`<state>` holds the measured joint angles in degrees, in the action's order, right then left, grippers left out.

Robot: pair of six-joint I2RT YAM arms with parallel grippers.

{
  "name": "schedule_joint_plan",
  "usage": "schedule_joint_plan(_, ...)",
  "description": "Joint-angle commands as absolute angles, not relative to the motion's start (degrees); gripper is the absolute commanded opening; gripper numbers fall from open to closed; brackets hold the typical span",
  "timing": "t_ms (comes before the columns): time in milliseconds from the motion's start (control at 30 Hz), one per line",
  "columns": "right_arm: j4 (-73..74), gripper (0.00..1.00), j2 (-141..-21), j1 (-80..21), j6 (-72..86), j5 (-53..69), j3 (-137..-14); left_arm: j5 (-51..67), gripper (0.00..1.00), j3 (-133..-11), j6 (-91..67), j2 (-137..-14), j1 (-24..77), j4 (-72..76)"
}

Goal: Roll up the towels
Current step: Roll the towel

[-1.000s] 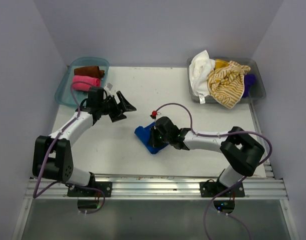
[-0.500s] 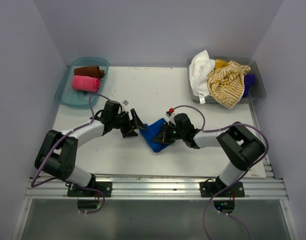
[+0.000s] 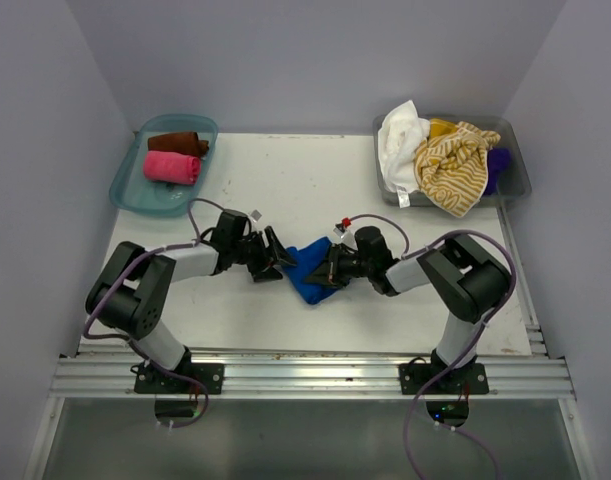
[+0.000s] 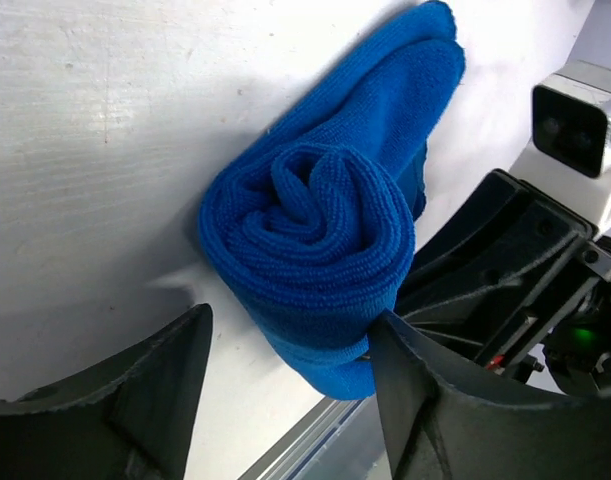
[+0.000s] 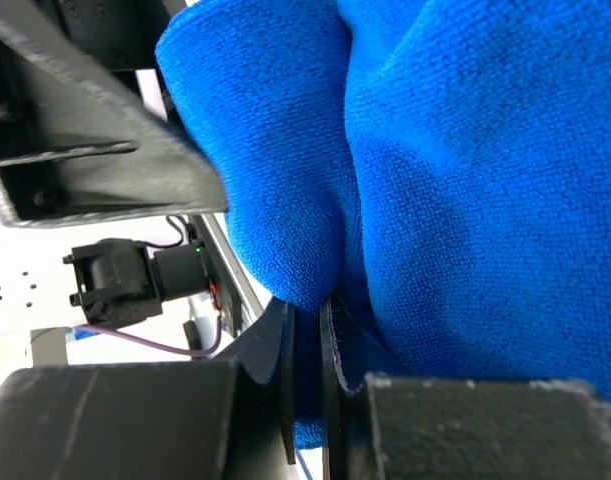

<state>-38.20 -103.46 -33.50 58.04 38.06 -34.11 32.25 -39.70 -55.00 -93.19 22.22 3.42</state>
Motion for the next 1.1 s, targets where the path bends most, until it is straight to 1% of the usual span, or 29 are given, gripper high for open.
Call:
schedule_joint_plan(0, -34.73, 0.06, -104.42, -33.49, 57.40, 37.36, -33.22, 30.15, 0.65, -42.53, -55.64, -96.23, 22.85, 5.11)
schedule_joint_plan(67, -28.07, 0.20, -101.09, -33.57, 55.30, 35.08, -33.92, 29.71, 0.64, -44.46, -55.37, -97.38, 22.85, 1.08)
schedule_joint_plan(100, -24.90, 0.29, -99.51, -33.66, 52.15, 31.94, -34.19, 29.36, 0.63, -45.17, -55.02, -98.34, 22.85, 0.10)
schedule_joint_plan(133, -18.35, 0.35, -95.49, -33.75, 50.47, 29.73, -34.97, 28.83, 0.63, -45.70, -54.93, -98.96, 22.85, -2.96)
schedule_joint_plan(167, -14.80, 0.46, -93.62, -34.01, 46.88, 27.79, -35.59, 28.65, 0.63, -46.92, -54.67, -99.57, 22.85, -5.60)
schedule_joint_plan(200, -11.37, 0.50, -91.34, -34.27, 45.02, 24.12, -36.20, 28.39, 0.63, -47.28, -54.15, -100.45, 22.85, -6.67)
schedule_joint_plan(233, -4.46, 0.53, -87.66, -34.45, 43.35, 22.08, -37.86, 28.21, 0.64, -47.63, -54.05, -100.63, 22.85, -7.55)
schedule_joint_plan(267, -1.44, 0.60, -85.54, -34.71, 40.11, 20.23, -38.75, 28.13, 0.64, -47.81, -53.97, -100.81, 22.94, -8.25)
schedule_joint_plan(300, 1.64, 0.62, -83.86, -35.33, 38.60, 18.13, -39.72, 28.04, 0.64, -47.90, -53.79, -101.16, 22.85, -8.78)
schedule_joint_plan(367, 9.47, 0.64, -79.57, -36.56, 34.39, 11.28, -42.79, 27.77, 0.63, -47.99, -53.53, -101.51, 22.94, -9.40)
schedule_joint_plan(433, 15.87, 0.64, -77.97, -40.68, 31.57, 6.00, -46.99, 27.77, 0.63, -47.99, -53.26, -101.78, 22.85, -9.75)
schedule_joint_plan(467, 17.74, 0.63, -77.70, -42.52, 29.46, 0.32, -48.59, 27.77, 0.63, -47.99, -53.26, -101.86, 22.94, -9.84)
schedule_joint_plan(533, 21.86, 0.63, -78.57, -48.58, 27.34, -4.81, -53.14, 27.60, 0.63, -48.08, -53.17, -101.87, 22.94, -10.02)
schedule_joint_plan(567, 23.10, 0.63, -80.23, -52.52, 25.59, -10.23, -54.74, 27.51, 0.63, -48.42, -52.91, -101.95, 22.85, -10.45)
schedule_joint_plan(667, 26.10, 0.63, -83.66, -58.68, 22.95, -19.12, -59.93, 27.33, 0.63, -49.04, -52.74, -102.13, 22.94, -11.07)
schedule_joint_plan(767, 26.90, 0.63, -87.97, -63.09, 20.67, -24.50, -63.54, 27.33, 0.62, -49.83, -52.30, -102.39, 22.94, -11.86)
schedule_joint_plan(867, 27.07, 0.63, -91.14, -65.73, 18.64, -27.15, -66.09, 27.33, 0.62, -50.27, -52.21, -102.48, 22.94, -12.30)
schedule_joint_plan(967, 26.55, 0.63, -93.60, -66.44, 17.23, -27.25, -67.67, 27.33, 0.61, -50.80, -51.95, -102.57, 22.94, -12.66)
schedule_joint_plan(1067, 23.83, 0.63, -95.53, -66.45, 16.70, -27.77, -66.45, 27.60, 0.61, -50.89, -52.03, -102.57, 22.94, -12.57)
